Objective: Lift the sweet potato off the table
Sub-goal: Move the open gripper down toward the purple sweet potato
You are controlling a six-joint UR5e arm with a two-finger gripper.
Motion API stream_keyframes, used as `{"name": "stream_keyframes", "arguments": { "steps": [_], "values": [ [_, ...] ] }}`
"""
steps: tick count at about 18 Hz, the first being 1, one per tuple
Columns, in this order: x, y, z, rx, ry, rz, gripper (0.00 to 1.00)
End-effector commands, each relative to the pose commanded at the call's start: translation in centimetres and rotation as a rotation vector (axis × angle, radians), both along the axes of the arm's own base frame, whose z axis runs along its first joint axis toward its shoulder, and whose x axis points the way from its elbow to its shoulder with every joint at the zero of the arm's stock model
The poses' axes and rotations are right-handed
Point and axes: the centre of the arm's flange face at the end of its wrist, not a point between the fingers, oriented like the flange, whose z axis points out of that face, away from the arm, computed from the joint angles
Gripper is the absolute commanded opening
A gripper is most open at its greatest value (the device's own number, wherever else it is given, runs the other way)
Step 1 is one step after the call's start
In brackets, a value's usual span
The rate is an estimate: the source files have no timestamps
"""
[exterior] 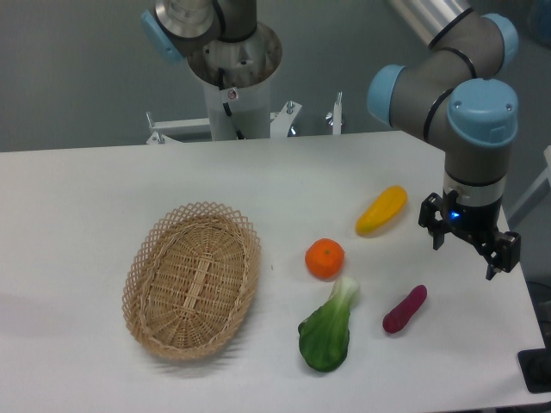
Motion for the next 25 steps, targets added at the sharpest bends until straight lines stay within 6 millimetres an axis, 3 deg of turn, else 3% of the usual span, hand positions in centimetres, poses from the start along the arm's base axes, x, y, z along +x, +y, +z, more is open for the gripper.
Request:
{"name": "stream_keyframes", "arguments": {
  "steps": [10,14,18,20,23,25],
  "values": [
    [0.1,0.2,-2.0,-0.003,-0.021,0.016,1.0],
    [0.1,1.1,-4.5,-0.01,-0.042,0.02,1.0],
    [0.1,2.7,-8.5,0.003,-0.014,0.02,1.0],
    [0.5,2.6,-11.1,-0.019,-0.046,0.021,1.0],
    [0.7,2.4,-12.3,-0.023,-0.056,0.021,1.0],
    [0.8,2.2,-14.4,-0.043,-0.08,0.025,1.0]
  ]
}}
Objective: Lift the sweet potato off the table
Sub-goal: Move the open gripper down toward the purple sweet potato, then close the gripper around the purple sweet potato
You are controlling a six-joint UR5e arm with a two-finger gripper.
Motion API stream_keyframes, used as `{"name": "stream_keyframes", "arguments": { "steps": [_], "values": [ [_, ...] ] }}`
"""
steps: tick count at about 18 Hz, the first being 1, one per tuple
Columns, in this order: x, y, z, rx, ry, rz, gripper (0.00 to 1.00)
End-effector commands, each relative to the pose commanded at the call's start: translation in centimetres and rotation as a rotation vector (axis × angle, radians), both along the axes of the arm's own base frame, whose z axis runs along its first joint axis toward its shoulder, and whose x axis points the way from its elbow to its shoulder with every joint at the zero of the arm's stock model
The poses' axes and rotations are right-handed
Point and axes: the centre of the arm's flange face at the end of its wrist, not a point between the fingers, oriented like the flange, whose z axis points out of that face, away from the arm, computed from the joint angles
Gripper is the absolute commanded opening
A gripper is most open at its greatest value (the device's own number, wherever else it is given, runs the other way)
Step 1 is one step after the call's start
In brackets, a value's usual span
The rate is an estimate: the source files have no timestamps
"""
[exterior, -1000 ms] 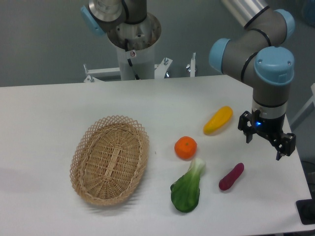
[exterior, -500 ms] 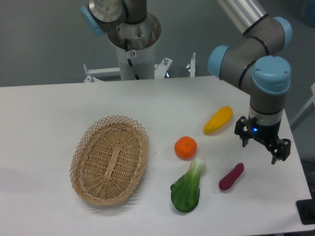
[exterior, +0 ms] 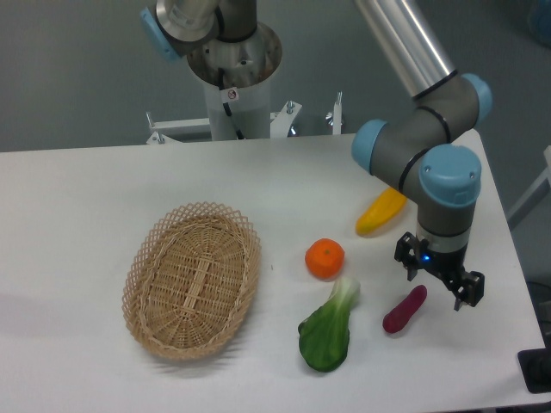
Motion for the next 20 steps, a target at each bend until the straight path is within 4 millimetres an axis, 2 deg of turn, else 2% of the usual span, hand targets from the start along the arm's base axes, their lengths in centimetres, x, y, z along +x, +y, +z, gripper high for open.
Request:
{"name": "stream_keyframes", "arguments": {
  "steps": [6,11,14,18,20],
  "values": [
    [0.4,-0.3,-1.8,-0.027,-0.019,0.066,1.0],
    [0.3,-0.1,-2.3,-0.028,-0.025,0.072,0.98],
    [0.7,0.3,-2.7,-0.032,-0.031,0.064,0.77],
    [0.8,0.5,-2.9,-0.031,-0.029,0.06,0.62],
    [0.8,0.5,-2.7,-0.03,-0.026,0.058,0.47]
  ]
}}
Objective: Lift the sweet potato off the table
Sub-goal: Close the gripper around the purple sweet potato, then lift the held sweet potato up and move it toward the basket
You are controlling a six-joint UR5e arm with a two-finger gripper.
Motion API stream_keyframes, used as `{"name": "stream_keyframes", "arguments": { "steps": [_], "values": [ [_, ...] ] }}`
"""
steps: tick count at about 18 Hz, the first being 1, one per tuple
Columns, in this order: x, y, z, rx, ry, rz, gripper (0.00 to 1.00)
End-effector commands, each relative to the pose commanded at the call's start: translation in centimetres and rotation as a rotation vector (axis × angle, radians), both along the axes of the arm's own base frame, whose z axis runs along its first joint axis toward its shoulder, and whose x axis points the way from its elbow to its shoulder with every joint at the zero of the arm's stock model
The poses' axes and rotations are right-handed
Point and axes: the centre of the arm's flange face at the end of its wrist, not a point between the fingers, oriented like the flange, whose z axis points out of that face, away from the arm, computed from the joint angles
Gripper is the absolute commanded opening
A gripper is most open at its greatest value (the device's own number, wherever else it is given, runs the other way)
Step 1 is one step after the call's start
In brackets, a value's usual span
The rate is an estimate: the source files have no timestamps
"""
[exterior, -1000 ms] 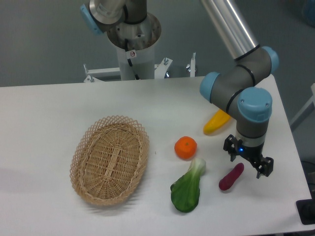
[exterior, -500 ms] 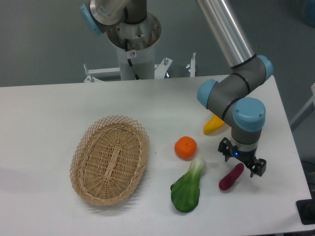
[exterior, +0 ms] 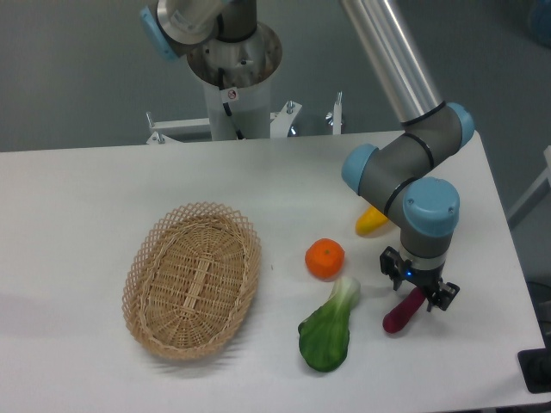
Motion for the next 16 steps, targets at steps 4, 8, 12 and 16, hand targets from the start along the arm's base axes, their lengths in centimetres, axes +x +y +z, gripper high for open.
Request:
{"name": "stream_keyframes", "arguments": {
  "steps": [4,8,12,16],
  "values": [
    [0.0,0.0,0.0,0.0,0.001,-0.002,0.35],
    [-0.1,0.1,0.7,0.007,0.012,-0.005,0.21],
    [-0.5,0.2,2.1,0.032,0.043,-0.005,0.21],
    [-0.5,0.5,6.5,0.086,0.093,0.006,0.21]
  ]
}}
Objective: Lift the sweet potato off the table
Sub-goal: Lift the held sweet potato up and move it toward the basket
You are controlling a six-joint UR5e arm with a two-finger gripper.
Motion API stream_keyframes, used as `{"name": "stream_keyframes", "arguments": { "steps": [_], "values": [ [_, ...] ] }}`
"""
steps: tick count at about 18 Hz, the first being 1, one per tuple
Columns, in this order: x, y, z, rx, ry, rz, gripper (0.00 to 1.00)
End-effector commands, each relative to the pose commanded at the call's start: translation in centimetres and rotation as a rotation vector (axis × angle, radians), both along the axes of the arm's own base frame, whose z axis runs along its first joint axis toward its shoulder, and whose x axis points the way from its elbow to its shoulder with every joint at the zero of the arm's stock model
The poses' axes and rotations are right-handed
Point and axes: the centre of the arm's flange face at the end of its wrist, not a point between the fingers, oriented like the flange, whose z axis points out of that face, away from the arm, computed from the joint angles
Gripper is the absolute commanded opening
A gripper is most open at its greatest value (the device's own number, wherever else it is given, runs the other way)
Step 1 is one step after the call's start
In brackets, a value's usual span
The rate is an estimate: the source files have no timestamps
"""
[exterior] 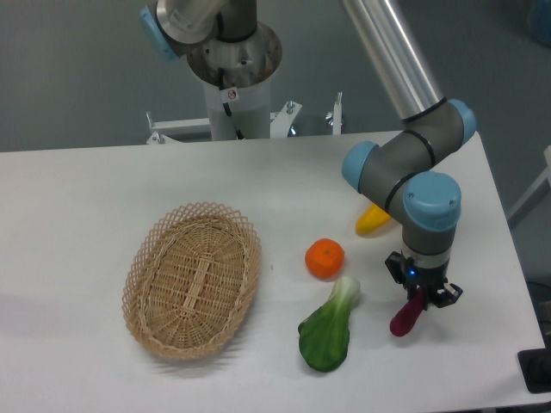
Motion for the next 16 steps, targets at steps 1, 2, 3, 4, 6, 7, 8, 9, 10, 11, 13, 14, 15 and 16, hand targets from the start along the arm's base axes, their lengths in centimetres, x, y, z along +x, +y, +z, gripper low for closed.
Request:
{"name": "stream_keyframes", "arguments": {
  "steps": [1,2,3,4,6,7,8,9,10,11,13,14,15,16],
  "values": [
    [0.1,0.2,1.5,0.035,0.007,-0.004,0.21],
    [0.4,0.5,2.8,0.074,0.007,-0.004,0.21],
    [0.7,0.6,4.0,0.111,0.005,0.002,0.21],
    [1.1,0.6,5.2,0.141,0.004,0.015,0.21],
    [2.1,0.6,8.2,0.191,0.012,0.042,0.21],
    [2.9,0.8,9.6,0.228,0.007,0.049,0.21],
    [3.7,1.0,10.9,0.272,-0.004,0.056,0.21],
    [4.4,1.2,12.1,0.307,-0.012,0.07,0.21],
    [4.8,1.1,12.7,0.33,-0.021,0.086,0.21],
    [5.1,1.1,13.2,0.34,-0.023,0.094,0.21],
    [6.5,1.7,13.8,0.354,-0.03,0.091,0.21],
    [7.0,2.0,13.8,0.36,-0.038,0.096,0.21],
    [7.6,2.5,14.4,0.372,-0.04,0.104,0.21],
    [8.3,2.9,14.8,0.384,-0.047,0.115,0.21]
  ]
}}
